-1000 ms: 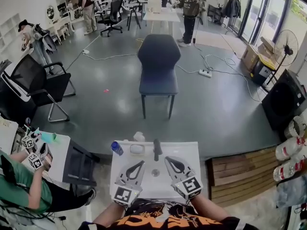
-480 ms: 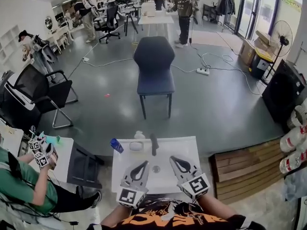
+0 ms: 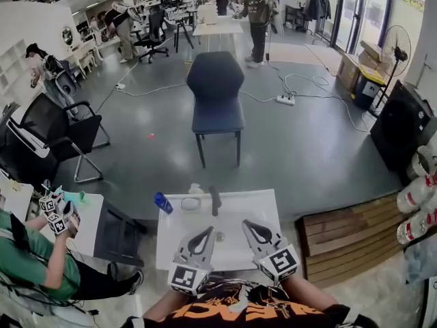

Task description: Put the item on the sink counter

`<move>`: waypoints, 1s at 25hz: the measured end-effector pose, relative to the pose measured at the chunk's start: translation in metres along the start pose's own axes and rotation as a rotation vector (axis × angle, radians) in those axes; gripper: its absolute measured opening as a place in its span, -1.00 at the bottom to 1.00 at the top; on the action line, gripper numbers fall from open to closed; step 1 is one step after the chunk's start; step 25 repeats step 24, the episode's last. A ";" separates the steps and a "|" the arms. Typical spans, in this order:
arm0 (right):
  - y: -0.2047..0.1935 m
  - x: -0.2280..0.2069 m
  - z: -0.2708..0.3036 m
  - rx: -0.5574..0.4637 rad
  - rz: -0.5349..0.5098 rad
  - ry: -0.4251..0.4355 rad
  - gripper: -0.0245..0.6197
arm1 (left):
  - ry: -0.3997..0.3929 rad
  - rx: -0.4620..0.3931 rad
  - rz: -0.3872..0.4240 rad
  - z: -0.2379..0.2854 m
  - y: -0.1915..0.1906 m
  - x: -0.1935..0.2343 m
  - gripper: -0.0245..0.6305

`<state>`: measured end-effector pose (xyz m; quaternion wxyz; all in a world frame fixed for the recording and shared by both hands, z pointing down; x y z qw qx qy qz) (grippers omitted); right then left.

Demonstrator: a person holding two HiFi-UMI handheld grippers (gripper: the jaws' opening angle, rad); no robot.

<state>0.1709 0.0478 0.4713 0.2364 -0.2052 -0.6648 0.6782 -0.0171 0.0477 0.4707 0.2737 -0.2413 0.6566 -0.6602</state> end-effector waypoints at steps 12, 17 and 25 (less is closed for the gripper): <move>0.002 0.006 -0.012 0.015 -0.023 0.000 -0.88 | -0.024 -0.005 -0.016 -0.003 -0.006 -0.011 -0.87; -0.007 0.005 -0.017 0.020 -0.013 -0.002 -0.88 | -0.051 -0.018 -0.017 0.001 -0.011 -0.020 -0.87; -0.008 0.007 -0.018 0.028 -0.041 0.005 -0.88 | -0.041 -0.034 -0.048 0.002 -0.005 -0.023 -0.87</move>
Point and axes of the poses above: the fingertips, and each gripper's own axes: z forward along the fingers, x to its left, y out of its top, the point moved 8 cm from there along -z, backward along the fingers, and after that the axes turned 1 degree about -x, right-handed, at the moved point
